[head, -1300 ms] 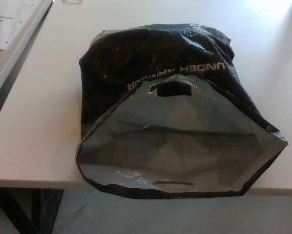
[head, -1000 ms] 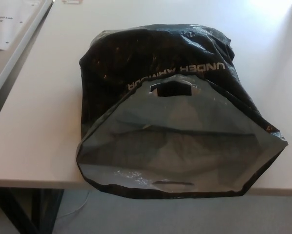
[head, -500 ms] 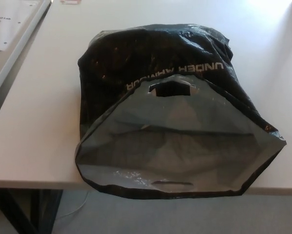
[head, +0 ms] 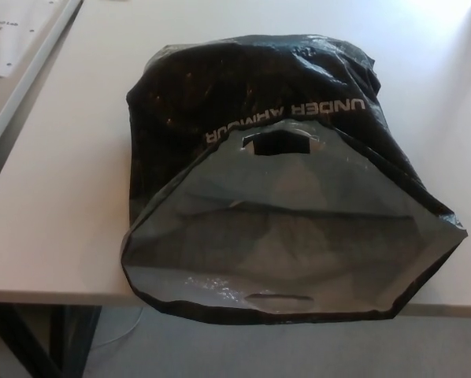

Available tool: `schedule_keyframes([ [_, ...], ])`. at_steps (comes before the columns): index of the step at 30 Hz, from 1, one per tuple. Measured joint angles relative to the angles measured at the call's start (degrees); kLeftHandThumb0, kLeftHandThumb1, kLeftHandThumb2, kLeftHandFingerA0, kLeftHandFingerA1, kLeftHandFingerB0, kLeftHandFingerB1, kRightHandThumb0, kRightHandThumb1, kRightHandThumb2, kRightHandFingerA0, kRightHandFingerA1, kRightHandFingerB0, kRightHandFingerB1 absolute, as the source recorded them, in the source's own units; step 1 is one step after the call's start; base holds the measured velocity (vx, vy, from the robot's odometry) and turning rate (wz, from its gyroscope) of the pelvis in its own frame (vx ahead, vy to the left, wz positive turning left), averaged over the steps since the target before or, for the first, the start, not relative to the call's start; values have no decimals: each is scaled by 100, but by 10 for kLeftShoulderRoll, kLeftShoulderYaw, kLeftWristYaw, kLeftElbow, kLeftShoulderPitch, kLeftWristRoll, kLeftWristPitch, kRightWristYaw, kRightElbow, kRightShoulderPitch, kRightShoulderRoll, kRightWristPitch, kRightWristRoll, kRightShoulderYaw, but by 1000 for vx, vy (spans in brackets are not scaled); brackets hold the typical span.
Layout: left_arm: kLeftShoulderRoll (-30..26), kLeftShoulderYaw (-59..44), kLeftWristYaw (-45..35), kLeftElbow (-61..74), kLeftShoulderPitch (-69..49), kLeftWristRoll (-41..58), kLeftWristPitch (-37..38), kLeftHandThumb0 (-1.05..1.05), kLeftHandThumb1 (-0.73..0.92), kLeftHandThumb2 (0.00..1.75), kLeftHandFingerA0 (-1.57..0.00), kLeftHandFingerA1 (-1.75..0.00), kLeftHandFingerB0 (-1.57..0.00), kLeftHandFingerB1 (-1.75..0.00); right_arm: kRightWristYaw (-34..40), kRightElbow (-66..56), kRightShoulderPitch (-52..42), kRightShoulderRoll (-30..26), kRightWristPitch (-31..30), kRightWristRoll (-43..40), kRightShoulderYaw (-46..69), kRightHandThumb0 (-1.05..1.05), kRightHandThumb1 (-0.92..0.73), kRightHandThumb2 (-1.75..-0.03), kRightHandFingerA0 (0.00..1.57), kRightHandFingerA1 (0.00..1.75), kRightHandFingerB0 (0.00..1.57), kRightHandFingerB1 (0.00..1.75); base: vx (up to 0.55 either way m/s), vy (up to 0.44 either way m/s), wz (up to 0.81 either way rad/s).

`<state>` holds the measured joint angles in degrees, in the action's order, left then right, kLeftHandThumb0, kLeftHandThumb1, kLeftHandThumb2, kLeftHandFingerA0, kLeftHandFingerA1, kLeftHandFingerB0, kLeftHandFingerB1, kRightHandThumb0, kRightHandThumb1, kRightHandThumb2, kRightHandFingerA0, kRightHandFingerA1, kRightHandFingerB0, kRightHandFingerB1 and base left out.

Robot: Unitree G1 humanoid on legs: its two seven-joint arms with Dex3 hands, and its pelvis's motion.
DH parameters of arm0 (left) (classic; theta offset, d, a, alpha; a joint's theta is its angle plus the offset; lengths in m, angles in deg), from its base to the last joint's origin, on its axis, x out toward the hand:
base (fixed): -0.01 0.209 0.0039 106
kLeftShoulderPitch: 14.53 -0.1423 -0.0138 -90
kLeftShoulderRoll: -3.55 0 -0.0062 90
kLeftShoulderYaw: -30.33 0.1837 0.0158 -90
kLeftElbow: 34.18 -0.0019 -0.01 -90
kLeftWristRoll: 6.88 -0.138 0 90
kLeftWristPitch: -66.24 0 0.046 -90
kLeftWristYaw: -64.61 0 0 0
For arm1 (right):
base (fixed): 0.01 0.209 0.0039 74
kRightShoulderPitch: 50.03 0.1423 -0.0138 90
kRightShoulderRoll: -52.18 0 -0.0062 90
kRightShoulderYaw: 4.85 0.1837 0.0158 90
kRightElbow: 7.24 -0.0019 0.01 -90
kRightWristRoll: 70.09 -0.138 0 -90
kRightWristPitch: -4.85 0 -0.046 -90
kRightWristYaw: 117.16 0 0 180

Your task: A plastic bag is kept infront of the robot in the middle of the desk and the robot uses both its hands to grab it from the top and lifts it up and then releases it.

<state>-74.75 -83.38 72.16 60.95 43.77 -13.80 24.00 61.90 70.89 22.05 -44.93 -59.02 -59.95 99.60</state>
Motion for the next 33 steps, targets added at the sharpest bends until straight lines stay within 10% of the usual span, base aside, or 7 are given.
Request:
schedule_keyframes([
  [4, -5, -5, 1, -1, 27, -12, -3, -24, 33, 74, -10, -58, 0, -52, -6, 3, 15, 0, -2, -1, 0, -68, -40, -74, 26, 42, 9, 33, 0, 0, 0],
  [5, -5, -5, 1, -2, 32, -15, -5, -24, 45, 54, -16, -61, -1, -48, -8, 4, 18, 0, -2, -2, 0, -68, -41, -73, 27, 42, 9, 34, 0, 0, 0],
  [20, -85, -3, 46, -191, 118, -116, -27, -17, 47, 52, 0, -41, 0, -31, -32, 77, 55, -16, -8, -4, -12, -64, -46, -55, 37, 33, 17, 28, 0, 0, 0],
  [21, -93, -2, 51, -206, 123, -121, -25, -19, 46, 53, 0, -42, 0, -34, -33, 82, 57, -18, -8, -4, -14, -39, -23, -82, 29, 56, 2, 44, 0, 0, 0],
  [23, -121, 3, 65, -257, 148, -136, -18, -20, 46, 52, 0, -42, 0, -33, -37, 100, 64, -23, -4, -2, -24, -39, -24, -82, 29, 55, 2, 44, 0, 0, 0],
  [24, -136, 6, 73, -283, 165, -143, -14, -23, 49, 53, 0, -41, 0, -31, -38, 110, 68, -25, -1, 0, -30, -67, -47, -55, 40, 33, 18, 28, 0, 0, 0],
  [33, -206, 32, 122, -411, 263, -168, -3, -33, 52, 49, 0, -40, 0, -25, -50, 144, 71, -32, 17, 11, -69, -68, -41, -73, 26, 40, 15, 38, 0, 0, 0],
])
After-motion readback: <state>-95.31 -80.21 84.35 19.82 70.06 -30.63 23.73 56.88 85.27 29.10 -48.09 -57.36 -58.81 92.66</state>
